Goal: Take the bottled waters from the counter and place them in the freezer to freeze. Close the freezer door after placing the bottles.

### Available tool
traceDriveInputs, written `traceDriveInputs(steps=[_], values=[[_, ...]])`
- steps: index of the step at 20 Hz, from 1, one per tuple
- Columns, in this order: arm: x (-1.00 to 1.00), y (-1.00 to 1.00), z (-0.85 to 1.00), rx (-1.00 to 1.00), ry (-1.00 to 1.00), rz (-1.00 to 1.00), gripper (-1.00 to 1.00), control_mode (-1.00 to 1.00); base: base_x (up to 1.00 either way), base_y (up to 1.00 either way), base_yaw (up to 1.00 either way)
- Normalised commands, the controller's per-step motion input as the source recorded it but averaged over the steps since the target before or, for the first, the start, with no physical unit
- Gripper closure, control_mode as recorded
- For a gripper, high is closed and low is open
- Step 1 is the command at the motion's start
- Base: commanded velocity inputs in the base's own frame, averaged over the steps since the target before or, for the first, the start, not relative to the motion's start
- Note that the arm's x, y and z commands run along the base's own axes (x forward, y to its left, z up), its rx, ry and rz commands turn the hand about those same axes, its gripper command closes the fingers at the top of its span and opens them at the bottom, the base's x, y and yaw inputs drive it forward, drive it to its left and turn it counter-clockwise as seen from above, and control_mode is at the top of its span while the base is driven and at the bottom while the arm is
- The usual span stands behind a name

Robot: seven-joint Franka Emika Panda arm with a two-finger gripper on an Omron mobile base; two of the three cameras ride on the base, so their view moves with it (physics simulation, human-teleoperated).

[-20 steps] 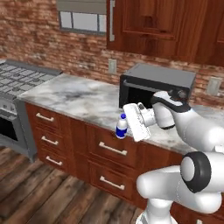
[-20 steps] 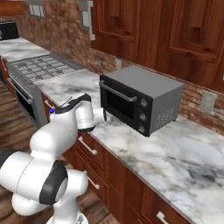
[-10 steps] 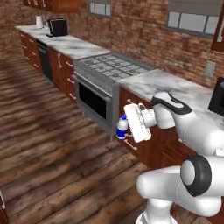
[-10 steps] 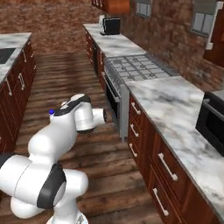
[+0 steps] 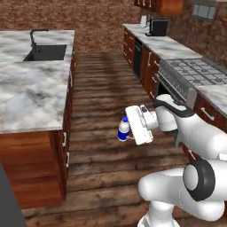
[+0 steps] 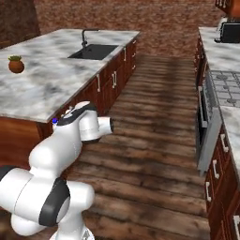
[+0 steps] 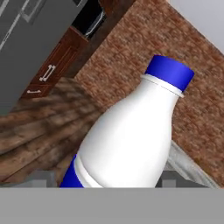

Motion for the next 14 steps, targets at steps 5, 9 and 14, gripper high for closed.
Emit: traceDriveInputs(steps=[5, 9, 14], values=[[0.0, 0.0, 0.0, 0.0, 0.0, 0.0, 1.0, 1.0, 0.0, 0.01, 0.81], [0.0, 0.0, 0.0, 0.0, 0.0, 0.0, 1.0, 1.0, 0.0, 0.0, 0.8], [0.0, 0.0, 0.0, 0.0, 0.0, 0.0, 1.0, 1.0, 0.25, -0.36, 0.69]])
